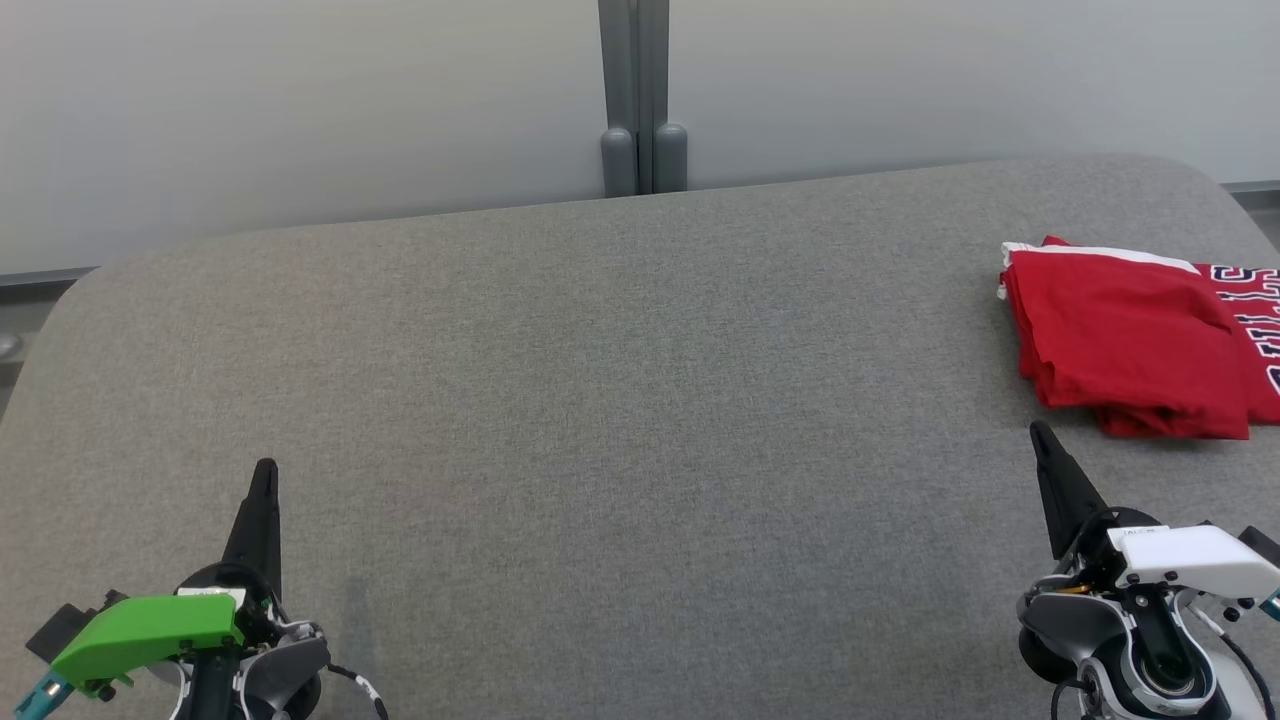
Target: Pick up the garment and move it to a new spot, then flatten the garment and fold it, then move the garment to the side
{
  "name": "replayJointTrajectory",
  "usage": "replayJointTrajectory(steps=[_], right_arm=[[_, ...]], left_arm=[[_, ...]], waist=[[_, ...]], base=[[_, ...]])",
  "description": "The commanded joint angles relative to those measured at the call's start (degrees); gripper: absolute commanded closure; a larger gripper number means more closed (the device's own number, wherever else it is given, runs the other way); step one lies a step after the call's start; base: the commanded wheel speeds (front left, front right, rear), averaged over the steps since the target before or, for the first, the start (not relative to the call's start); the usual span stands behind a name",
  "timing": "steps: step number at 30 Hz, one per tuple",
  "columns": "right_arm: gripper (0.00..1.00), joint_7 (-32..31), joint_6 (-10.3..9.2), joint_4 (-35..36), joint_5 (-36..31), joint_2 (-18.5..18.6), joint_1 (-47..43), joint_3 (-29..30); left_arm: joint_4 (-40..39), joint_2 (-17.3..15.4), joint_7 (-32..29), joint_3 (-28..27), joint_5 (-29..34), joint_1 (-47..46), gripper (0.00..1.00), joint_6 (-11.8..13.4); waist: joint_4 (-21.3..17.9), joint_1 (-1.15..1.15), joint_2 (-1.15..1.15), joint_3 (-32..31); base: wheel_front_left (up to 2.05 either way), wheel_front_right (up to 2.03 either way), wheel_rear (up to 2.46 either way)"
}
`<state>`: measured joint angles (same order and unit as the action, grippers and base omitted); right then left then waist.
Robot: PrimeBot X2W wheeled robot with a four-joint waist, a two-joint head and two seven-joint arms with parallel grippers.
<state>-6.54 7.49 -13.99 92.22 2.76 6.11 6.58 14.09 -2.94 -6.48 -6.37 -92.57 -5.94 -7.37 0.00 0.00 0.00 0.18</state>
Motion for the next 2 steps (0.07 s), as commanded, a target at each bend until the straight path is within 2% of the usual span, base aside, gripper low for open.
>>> replayJointTrajectory(steps=[1,2], right_arm=[[1.0,-0.21,0.0,-0.12,0.37,0.22,0.37,-0.06],[1.0,-0.21,0.0,-0.12,0.37,0.22,0.37,-0.06]], left_arm=[[-0.08,-0.1,-0.15,-0.22,0.14,-0.69,1.0,-0.23],[-0.08,-0.1,-0.15,-0.22,0.14,-0.69,1.0,-0.23]], waist=[[0.0,0.0,0.0,0.0],[0.0,0.0,0.0,0.0]], base=[[0.0,0.0,0.0],[0.0,0.0,0.0]])
